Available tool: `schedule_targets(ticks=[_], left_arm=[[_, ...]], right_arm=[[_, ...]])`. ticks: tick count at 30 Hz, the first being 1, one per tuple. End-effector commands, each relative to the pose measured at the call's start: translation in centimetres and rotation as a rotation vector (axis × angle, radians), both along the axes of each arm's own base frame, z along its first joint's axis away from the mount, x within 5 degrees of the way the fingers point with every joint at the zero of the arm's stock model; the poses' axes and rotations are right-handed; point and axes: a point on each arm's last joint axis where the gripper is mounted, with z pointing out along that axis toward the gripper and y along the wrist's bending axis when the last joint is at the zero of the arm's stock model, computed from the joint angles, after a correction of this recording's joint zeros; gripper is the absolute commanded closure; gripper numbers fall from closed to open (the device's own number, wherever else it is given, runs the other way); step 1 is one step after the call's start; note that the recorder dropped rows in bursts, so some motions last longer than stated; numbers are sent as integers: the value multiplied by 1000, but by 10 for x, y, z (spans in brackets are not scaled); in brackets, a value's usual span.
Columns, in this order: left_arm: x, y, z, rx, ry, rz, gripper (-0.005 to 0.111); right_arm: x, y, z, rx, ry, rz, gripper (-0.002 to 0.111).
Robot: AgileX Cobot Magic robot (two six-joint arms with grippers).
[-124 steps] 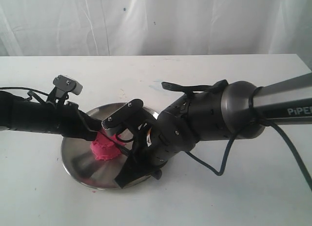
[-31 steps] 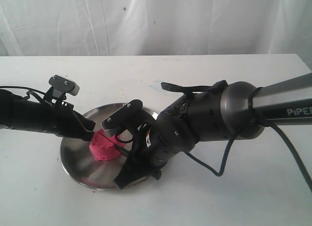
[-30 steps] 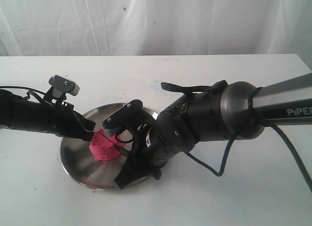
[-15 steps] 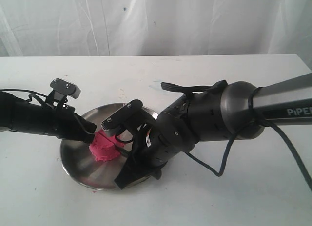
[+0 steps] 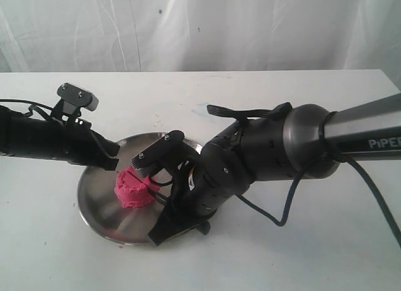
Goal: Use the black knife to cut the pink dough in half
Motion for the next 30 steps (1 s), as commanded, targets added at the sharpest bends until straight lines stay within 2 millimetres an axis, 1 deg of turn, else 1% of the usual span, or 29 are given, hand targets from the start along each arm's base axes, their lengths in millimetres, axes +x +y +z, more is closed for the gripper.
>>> schedule_targets(ticks=[1,8,15,18,24,26,30], left_arm=[[0,-2,5,-33,-4,16,107],[0,-2,5,-44,4,27,107],[0,-2,5,-51,8,31,107],[0,-2,5,-55,10,32,107],[0,-3,5,-72,18,39,107],[0,-3,5,-77,17,35,107],[-1,-4,6,-89,14,24,107]], right_arm=[[0,1,3,-33,28,3,108],[1,1,8,-67,60,3,108],[-4,-4,6,-126,114,3,108],[-3,-3,6,-124,111,5,108],[3,4,16,-105,81,27,108],[8,9,16,-120,88,39,108],[14,16,9,-148,111,45,108]])
